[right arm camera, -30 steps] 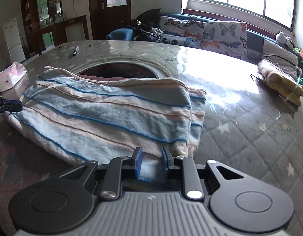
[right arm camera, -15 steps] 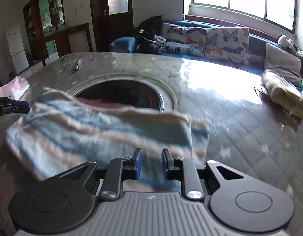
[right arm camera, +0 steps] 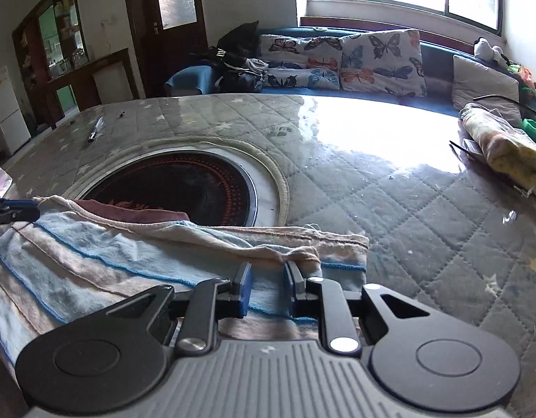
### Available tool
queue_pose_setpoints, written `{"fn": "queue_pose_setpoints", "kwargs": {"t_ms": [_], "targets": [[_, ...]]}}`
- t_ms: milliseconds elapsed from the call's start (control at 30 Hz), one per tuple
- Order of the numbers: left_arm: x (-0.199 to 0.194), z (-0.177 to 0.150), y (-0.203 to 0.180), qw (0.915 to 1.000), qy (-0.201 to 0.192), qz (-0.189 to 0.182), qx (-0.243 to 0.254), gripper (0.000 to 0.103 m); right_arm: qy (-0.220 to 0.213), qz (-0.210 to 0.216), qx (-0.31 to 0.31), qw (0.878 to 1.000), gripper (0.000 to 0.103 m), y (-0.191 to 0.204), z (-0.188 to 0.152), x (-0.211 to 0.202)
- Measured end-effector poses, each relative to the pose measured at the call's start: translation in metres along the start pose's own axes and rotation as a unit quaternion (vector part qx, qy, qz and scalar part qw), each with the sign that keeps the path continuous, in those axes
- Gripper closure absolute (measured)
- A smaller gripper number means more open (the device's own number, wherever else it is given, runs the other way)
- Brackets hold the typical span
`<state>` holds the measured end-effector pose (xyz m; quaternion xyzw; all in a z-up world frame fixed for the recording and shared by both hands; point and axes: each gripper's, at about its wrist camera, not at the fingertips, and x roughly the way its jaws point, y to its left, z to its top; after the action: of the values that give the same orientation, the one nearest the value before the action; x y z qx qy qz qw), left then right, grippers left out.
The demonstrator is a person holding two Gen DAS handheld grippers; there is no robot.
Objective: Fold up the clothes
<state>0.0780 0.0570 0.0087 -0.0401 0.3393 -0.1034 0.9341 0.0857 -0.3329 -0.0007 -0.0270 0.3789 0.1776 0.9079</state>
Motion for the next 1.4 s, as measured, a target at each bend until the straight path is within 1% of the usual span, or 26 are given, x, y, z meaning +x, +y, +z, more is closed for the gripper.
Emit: {"fn": "queue_pose_setpoints", "kwargs": {"t_ms": [100,167,200,333,467,500,600,700,800,967,1067,1133,1233,1267,1300,1400], "targets": [[-0.009,0.005,-0.005,0.9997,-0.019,0.014,0.003,0.072,0.002,-0.001,-0.003,1.0,0.085,0.001,0.001,0.0],[-0.013,0.009,-0.012,0.9995,-0.031,0.005,0.006,0.072,0.003,-0.004,-0.005,1.0,0.084,0.002,0.0,0.0],[-0.011,0.011,-0.016,0.9995,-0.032,-0.001,0.008,0.072,0.003,-0.005,-0.007,1.0,0.084,0.003,0.0,0.0],[0.004,0.016,-0.032,0.9994,-0.022,-0.018,0.02,0.076,0.002,-0.006,-0.009,1.0,0.084,0.004,0.0,0.0],[0.026,0.016,-0.025,0.9998,0.008,0.014,0.011,0.076,0.002,-0.004,-0.009,1.0,0.084,0.003,0.0,0.0],[0.029,0.015,-0.02,0.9998,0.01,0.017,0.007,0.079,0.002,-0.004,-0.01,1.0,0.084,0.003,0.0,0.001],[0.021,0.016,-0.015,0.9999,0.003,0.014,-0.005,0.08,0.003,-0.003,-0.012,1.0,0.084,0.003,0.001,0.0],[0.003,0.018,-0.022,0.9997,-0.019,0.014,0.006,0.079,-0.002,-0.008,-0.021,1.0,0.083,0.007,0.001,-0.003],[-0.013,0.018,-0.034,0.9993,-0.031,-0.002,0.022,0.079,-0.01,0.002,-0.024,1.0,0.083,0.014,0.002,-0.011],[-0.026,0.003,-0.053,0.9983,-0.025,-0.023,0.047,0.079,-0.012,0.033,-0.043,0.998,0.081,0.036,-0.002,-0.022],[-0.033,-0.01,-0.059,0.9978,-0.023,-0.022,0.059,0.078,-0.003,0.052,-0.072,0.996,0.078,0.054,-0.011,-0.028],[-0.038,-0.02,-0.058,0.9975,-0.021,-0.028,0.061,0.078,0.002,0.06,-0.09,0.994,0.078,0.063,-0.02,-0.033],[-0.051,-0.036,-0.06,0.9967,-0.02,-0.038,0.068,0.078,0.007,0.066,-0.115,0.991,0.076,0.073,-0.032,-0.042],[-0.055,-0.041,-0.061,0.9965,-0.018,-0.04,0.071,0.078,0.009,0.068,-0.124,0.99,0.072,0.077,-0.036,-0.046],[-0.059,-0.047,-0.062,0.9962,-0.017,-0.041,0.074,0.078,0.011,0.069,-0.136,0.988,0.071,0.082,-0.041,-0.05],[-0.071,-0.06,-0.067,0.9958,-0.017,-0.044,0.079,0.078,0.01,0.07,-0.164,0.984,0.071,0.096,-0.051,-0.059]]}}
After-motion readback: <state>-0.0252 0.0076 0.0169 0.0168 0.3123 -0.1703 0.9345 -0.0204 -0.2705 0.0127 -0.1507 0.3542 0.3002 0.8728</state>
